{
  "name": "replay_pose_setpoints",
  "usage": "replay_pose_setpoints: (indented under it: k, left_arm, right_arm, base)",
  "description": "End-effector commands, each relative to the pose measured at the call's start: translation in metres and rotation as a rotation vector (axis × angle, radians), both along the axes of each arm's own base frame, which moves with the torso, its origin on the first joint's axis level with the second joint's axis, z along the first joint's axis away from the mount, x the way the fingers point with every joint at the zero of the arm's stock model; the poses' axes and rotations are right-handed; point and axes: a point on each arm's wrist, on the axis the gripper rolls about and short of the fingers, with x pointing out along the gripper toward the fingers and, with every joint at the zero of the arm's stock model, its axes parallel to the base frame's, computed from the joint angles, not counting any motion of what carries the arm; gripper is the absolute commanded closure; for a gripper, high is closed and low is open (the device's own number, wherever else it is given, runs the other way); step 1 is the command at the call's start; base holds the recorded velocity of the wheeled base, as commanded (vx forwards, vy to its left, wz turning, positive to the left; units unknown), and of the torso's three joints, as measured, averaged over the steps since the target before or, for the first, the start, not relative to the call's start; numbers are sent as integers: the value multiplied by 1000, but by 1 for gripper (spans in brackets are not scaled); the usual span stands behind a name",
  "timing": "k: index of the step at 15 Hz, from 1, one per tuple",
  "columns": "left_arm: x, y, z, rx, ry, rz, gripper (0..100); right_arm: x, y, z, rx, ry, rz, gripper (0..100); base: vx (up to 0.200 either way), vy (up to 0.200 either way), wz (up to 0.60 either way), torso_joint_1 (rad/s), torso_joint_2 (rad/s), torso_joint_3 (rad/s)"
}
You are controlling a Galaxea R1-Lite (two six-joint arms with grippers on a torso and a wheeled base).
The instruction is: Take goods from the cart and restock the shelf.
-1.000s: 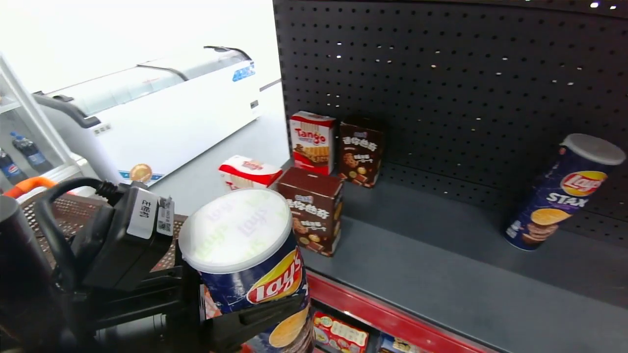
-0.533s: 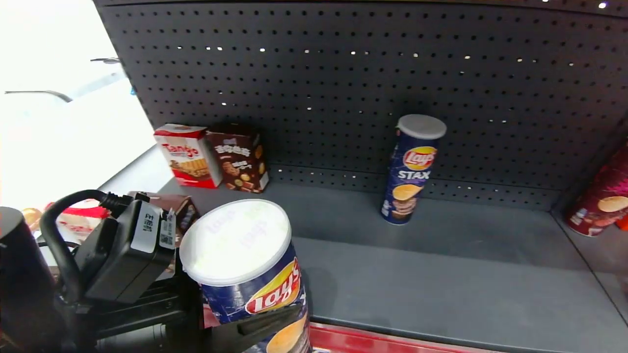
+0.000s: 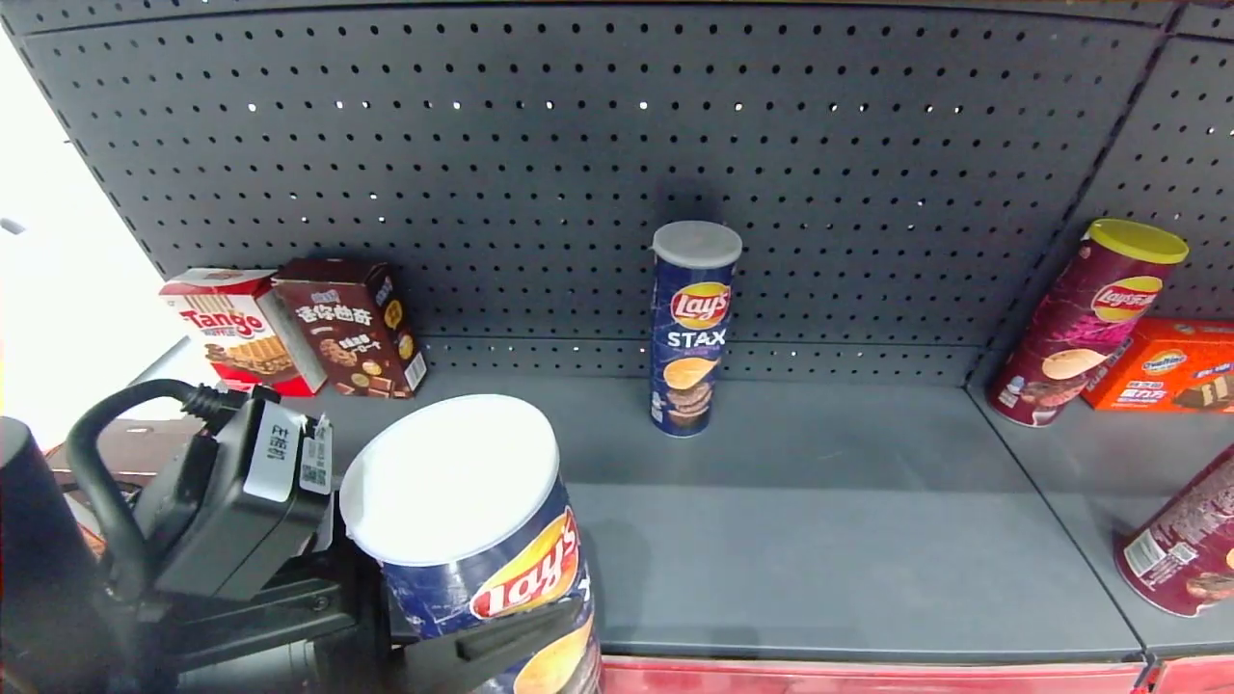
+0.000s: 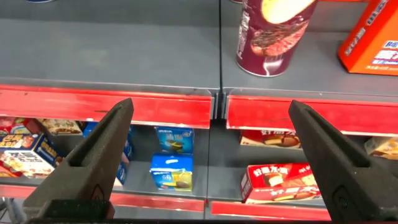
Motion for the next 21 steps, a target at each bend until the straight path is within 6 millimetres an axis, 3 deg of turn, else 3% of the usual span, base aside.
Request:
replay_pose_setpoints:
  k: [1,10,11,12,13,17,21]
  left_arm:
    - [2,3,1,-4,-7,18,100]
    - [-1,8,5,2,-52,81,100]
    - [-2,9,4,5,-48,82,100]
    - [-2,10,4,3,-44,87,100]
    - [0,10,2,10,-38,90,100]
    - [17,16,0,22,-23,163,100]
    - [20,22,-5,30,-3,202,100]
  right_arm:
    - [0,0,0,0,0,1,0]
    - [-1,0,8,-27,-10,34,0]
    - [-10,0,54,-23,-88,56,0]
    - [3,0,76,-22,-18,108,0]
    - [1,0,94,-37,-60,149,0]
    - [5,4,120,-114,-84,372,0]
    - [39,11,153,-113,2,532,0]
  base:
    - [0,0,0,0,0,0]
    - [0,0,0,0,0,0]
    - [0,0,0,0,0,0]
    - [0,0,0,0,0,0]
    - [0,0,0,0,0,0]
    - [0,0,0,0,0,0]
    - [0,0,0,0,0,0]
